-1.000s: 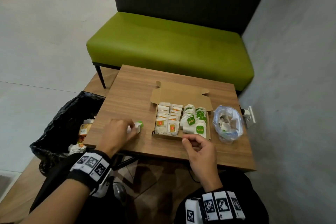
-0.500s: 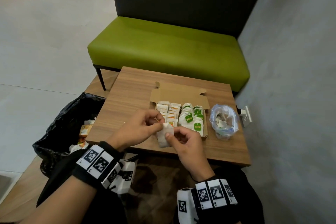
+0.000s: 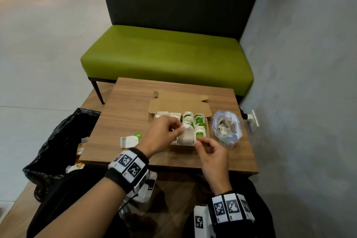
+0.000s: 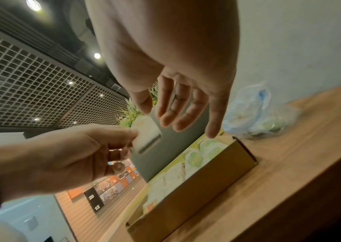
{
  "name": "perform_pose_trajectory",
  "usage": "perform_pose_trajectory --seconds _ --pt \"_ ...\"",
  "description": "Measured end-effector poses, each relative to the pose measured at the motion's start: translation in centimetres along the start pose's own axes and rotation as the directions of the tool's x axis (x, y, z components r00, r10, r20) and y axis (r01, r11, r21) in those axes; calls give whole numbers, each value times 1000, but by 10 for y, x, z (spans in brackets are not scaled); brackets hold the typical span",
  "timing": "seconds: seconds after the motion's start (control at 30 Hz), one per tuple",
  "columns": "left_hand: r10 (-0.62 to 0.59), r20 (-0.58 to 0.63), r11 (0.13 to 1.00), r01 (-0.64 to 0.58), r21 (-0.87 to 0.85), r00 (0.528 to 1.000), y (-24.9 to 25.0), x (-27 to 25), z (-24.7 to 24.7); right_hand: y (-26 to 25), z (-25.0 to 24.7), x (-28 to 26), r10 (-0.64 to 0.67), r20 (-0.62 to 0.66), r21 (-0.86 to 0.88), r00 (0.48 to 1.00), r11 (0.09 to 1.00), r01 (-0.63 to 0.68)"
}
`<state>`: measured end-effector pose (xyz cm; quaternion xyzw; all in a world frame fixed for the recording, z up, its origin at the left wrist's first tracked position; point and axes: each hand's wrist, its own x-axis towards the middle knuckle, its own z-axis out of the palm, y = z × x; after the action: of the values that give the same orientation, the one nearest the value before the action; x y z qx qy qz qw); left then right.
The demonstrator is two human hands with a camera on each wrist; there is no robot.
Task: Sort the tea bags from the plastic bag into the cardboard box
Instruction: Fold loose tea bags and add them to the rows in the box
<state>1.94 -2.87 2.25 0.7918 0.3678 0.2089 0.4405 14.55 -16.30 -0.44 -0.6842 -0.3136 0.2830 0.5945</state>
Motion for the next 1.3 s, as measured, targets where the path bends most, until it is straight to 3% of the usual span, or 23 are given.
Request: perform_pose_trajectory --seconds 0.13,0.4,0.63,0.77,1.0,1.13,1.23,1.3 --pt "-72 -78 981 84 173 994 -7 35 15 7 -18 7 39 -97 -20 995 999 -41" --pt "-206 -16 932 201 301 978 -30 58 48 16 -29 12 47 -104 -42 994 998 -52" --pt "-238 -162 913 278 298 958 -33 57 60 19 -26 16 64 -90 -21 994 998 -66" --pt "-274 -176 903 316 292 946 -33 58 63 21 -24 16 47 -98 -34 994 998 -50" --pt "-278 -254 885 350 309 927 -36 47 25 19 -22 15 43 -81 -40 996 998 -46" --pt "-323 -323 751 449 484 890 -68 14 -26 14 -19 13 42 -79 -58 996 997 -46" --pt "-418 -239 586 462 666 876 -95 -9 -45 9 -12 11 44 -53 -55 998 997 -47" --pt "-449 -177 539 423 729 876 -105 -17 -47 6 -7 9 34 -36 -60 999 998 -36"
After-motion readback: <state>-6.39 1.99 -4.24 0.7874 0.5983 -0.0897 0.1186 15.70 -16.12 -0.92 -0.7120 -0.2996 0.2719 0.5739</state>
